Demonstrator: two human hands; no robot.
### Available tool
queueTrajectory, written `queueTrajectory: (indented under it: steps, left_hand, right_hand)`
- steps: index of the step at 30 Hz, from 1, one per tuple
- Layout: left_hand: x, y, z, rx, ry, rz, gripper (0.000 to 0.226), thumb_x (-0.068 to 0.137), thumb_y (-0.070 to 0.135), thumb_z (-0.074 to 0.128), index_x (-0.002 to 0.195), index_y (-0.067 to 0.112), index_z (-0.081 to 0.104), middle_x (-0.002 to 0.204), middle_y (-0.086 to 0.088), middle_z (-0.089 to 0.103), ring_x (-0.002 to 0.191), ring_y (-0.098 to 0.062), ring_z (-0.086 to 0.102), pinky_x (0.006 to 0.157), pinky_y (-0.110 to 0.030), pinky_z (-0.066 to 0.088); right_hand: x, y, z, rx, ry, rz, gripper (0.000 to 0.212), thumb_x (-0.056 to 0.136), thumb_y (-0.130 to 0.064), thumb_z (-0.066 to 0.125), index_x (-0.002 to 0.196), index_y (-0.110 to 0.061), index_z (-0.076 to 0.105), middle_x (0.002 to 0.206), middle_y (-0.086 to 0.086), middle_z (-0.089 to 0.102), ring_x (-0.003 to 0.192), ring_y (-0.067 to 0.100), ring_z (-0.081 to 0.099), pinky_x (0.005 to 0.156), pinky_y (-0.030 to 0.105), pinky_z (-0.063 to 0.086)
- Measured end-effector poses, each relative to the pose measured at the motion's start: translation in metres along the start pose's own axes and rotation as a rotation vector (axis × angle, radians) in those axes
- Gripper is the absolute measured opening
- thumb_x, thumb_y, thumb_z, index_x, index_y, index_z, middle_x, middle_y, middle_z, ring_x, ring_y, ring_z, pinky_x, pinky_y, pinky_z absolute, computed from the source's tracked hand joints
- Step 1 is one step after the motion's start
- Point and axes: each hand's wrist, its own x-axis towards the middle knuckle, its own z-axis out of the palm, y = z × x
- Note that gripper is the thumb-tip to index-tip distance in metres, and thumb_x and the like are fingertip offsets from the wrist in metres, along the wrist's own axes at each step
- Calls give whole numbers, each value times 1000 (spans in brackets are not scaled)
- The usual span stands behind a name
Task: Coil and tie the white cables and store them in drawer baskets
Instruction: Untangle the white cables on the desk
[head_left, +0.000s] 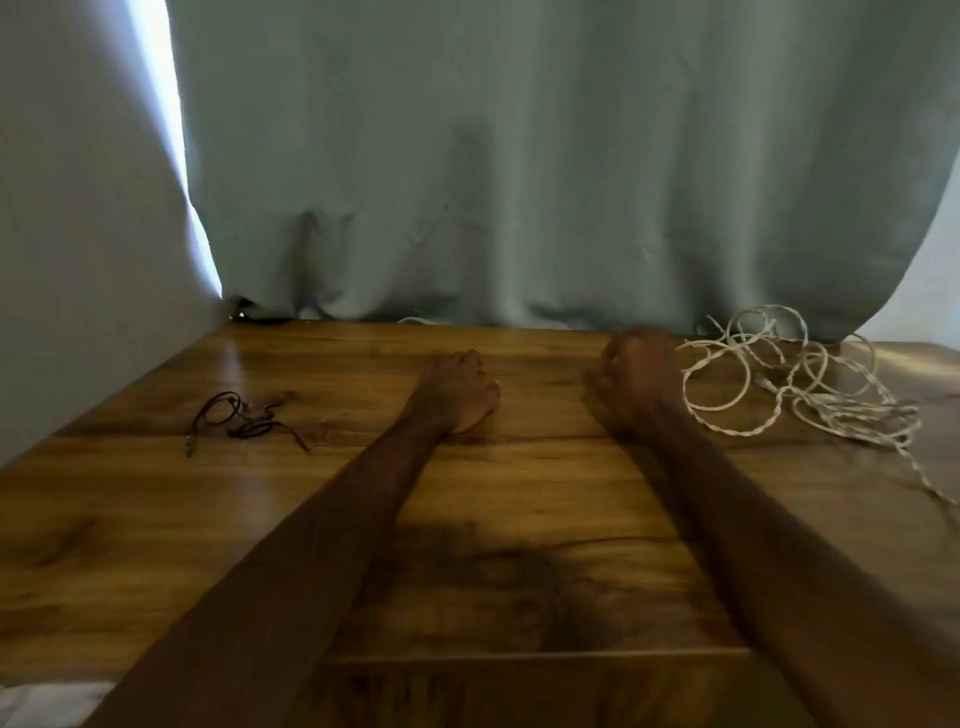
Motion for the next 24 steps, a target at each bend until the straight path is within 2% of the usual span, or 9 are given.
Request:
queueTrajectory:
  steps: [4, 8, 10, 12, 15, 18, 20, 22, 24]
  left_hand:
    - [-3, -1, -1, -2, -3, -36, 45, 101, 46, 50, 134, 16, 52, 139, -9, 56, 131, -29, 46, 109, -42, 39]
    - [-5, 10, 2, 27, 52, -90, 41, 102, 42, 47, 133, 15, 53, 135, -10, 59, 127, -30, 50, 106, -41, 40]
    - [-5, 26, 11, 89, 87, -167, 38, 103, 31, 44, 135, 10, 50, 137, -16, 59, 127, -34, 52, 106, -43, 41]
    - [-2, 43, 20, 169, 111, -226, 36, 102, 19, 41, 136, 7, 48, 139, -19, 58, 129, -37, 52, 108, -44, 39]
    - [1, 50, 22, 244, 124, -221, 34, 100, 15, 42, 133, 8, 50, 137, -18, 58, 128, -37, 53, 105, -46, 41]
    - [5, 40, 26, 215, 143, -168, 28, 95, 13, 46, 121, 9, 56, 127, -16, 63, 120, -37, 57, 98, -46, 44]
    - [9, 38, 29, 143, 167, -83, 20, 93, 13, 49, 110, 11, 60, 117, -14, 67, 112, -35, 61, 92, -43, 47]
    - [12, 43, 34, 26, 173, 48, 19, 94, 20, 52, 108, 14, 63, 114, -11, 70, 110, -33, 63, 92, -40, 49]
    - [12, 53, 39, -151, 129, 154, 23, 96, 24, 56, 116, 16, 63, 119, -7, 69, 114, -26, 61, 97, -39, 49]
  right_hand:
    - [-19, 39, -23, -76, 177, 223, 30, 71, -18, 75, 98, -8, 71, 114, 21, 63, 114, 41, 53, 96, 46, 43]
    - [-33, 48, -26, -113, 90, 413, 55, 84, -39, 72, 120, 2, 61, 126, 27, 60, 123, 46, 53, 108, 55, 40]
    - [-41, 51, -20, -134, 11, 365, 57, 96, -45, 52, 125, 4, 59, 130, 29, 58, 127, 47, 51, 112, 57, 35]
    - [-41, 49, -14, -64, -68, 321, 54, 105, -44, 40, 127, 2, 58, 133, 27, 57, 128, 44, 50, 108, 56, 40]
    - [-35, 38, -11, 32, -73, 265, 44, 106, -44, 45, 117, -5, 63, 124, 22, 61, 125, 42, 54, 101, 53, 46]
    - [-28, 24, -7, 142, -72, 216, 40, 106, -42, 48, 98, -7, 66, 108, 19, 67, 104, 39, 64, 81, 42, 49]
    - [-25, 16, -7, 167, -72, 178, 33, 104, -36, 54, 94, -7, 66, 103, 17, 69, 95, 37, 66, 74, 39, 48]
    - [-25, 8, -9, 143, -44, 111, 23, 100, -27, 58, 94, -7, 66, 102, 17, 69, 91, 36, 67, 75, 42, 53]
    - [-27, 3, -11, 113, -4, 52, 16, 96, -20, 58, 96, -7, 66, 105, 18, 67, 94, 39, 66, 78, 45, 54]
